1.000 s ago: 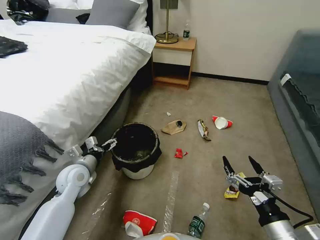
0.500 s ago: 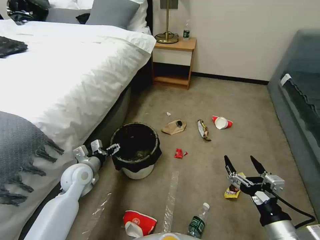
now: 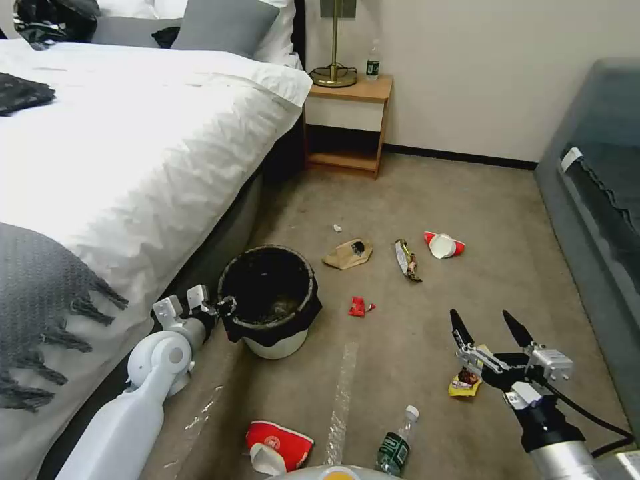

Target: Pick up the trash can from the floor.

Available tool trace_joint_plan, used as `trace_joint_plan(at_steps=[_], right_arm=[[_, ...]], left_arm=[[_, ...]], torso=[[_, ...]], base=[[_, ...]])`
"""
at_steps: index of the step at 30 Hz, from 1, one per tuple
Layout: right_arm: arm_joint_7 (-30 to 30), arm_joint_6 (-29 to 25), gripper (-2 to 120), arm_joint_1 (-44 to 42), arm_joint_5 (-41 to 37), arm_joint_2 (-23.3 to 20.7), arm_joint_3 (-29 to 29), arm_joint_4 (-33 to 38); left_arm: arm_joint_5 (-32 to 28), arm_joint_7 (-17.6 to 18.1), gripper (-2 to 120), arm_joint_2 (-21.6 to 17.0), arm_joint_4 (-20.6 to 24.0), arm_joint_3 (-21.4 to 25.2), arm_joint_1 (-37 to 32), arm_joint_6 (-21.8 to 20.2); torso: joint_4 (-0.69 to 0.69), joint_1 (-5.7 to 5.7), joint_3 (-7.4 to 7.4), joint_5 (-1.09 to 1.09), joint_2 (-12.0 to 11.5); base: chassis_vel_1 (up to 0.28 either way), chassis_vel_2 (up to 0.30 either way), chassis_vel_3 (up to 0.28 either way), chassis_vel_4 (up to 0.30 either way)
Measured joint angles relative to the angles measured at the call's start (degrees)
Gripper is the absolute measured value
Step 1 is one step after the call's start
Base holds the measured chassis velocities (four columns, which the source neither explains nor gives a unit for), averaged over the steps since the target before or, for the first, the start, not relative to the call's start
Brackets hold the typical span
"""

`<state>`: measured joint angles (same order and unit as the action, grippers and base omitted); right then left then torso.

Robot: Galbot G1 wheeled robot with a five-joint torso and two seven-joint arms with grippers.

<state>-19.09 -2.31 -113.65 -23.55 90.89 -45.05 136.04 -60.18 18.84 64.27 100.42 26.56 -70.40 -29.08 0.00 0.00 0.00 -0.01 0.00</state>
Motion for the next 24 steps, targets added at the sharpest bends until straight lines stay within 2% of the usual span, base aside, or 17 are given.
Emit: trace_joint_plan(at_steps=[1,4,14,19,24], right_arm=[[0.0,0.0,100,0.0,0.0,0.0,0.0,0.0],[0.1,0.0,100,0.1,0.0,-0.1,0.0,-0.2],[0.1,-0.1,100,0.1,0.0,-0.1,-0.1,-0.5],[0.0,-0.2,100,0.2,0.1,-0.2,-0.1,-0.7],[0.0,-0.3,100,0.3,0.3,-0.1,0.1,-0.8]], left_arm=[[0.1,0.0,8,0.0,0.0,0.0,-0.1,0.1],[0.2,-0.2,3,0.1,-0.1,0.1,-0.2,0.2],[0.8,-0.8,3,0.2,0.7,0.3,-0.7,0.5],[1.6,-0.9,3,-0.5,7.1,1.6,-3.0,0.3],[1.5,-0.6,3,-0.8,11.1,2.5,-4.3,-0.2]], torso=[[0.00,0.00,0.00,0.00,0.0],[0.01,0.00,0.00,0.00,0.0],[-0.01,0.00,0.00,0.03,0.0],[0.00,0.00,0.00,0.02,0.0],[-0.01,0.00,0.00,0.01,0.0]], base=[[0.000,0.000,0.000,0.000],[0.000,0.000,0.000,0.000],[0.000,0.000,0.000,0.000],[0.000,0.000,0.000,0.000],[0.000,0.000,0.000,0.000]])
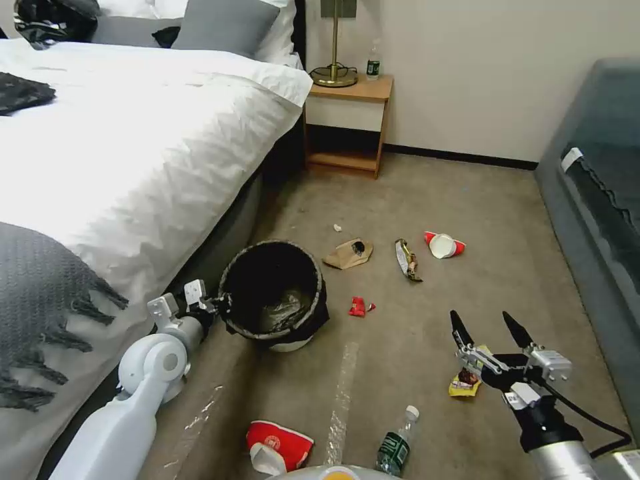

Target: Pick up the trash can from the floor.

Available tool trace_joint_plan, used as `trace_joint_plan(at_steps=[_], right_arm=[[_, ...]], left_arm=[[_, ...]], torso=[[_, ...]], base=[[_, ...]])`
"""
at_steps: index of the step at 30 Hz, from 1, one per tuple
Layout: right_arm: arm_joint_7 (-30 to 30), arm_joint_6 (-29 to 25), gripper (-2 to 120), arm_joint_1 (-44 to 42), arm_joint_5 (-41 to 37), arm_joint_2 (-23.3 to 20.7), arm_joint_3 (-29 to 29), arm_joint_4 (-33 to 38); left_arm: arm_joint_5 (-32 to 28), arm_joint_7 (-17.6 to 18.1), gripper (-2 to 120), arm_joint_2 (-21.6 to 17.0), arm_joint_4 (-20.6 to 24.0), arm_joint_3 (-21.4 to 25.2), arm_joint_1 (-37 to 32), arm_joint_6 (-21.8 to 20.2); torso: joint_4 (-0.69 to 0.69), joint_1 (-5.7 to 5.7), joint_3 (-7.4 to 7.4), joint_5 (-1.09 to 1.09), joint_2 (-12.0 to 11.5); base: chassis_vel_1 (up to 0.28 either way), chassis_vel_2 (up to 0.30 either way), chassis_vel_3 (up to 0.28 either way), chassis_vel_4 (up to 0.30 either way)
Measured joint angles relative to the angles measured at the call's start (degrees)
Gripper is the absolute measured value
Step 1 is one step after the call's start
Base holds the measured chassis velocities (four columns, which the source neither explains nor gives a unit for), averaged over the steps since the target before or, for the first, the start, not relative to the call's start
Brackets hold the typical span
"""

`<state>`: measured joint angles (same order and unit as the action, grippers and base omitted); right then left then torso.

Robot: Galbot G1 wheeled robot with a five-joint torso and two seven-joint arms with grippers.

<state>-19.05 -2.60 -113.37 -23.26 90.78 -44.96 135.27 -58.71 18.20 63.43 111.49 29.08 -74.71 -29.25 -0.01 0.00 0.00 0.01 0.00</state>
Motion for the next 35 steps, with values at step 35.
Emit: trace_joint_plan(at_steps=[35], right_arm=[[-0.3,-0.4,100,0.2,0.2,-0.7,0.0,0.2]], left_arm=[[2.9,-1.5,3,1.8,14.2,2.2,-8.2,-0.9]], torso=[[0.01,0.00,0.00,-0.01,0.0]], base=[[0.000,0.000,0.000,0.000]])
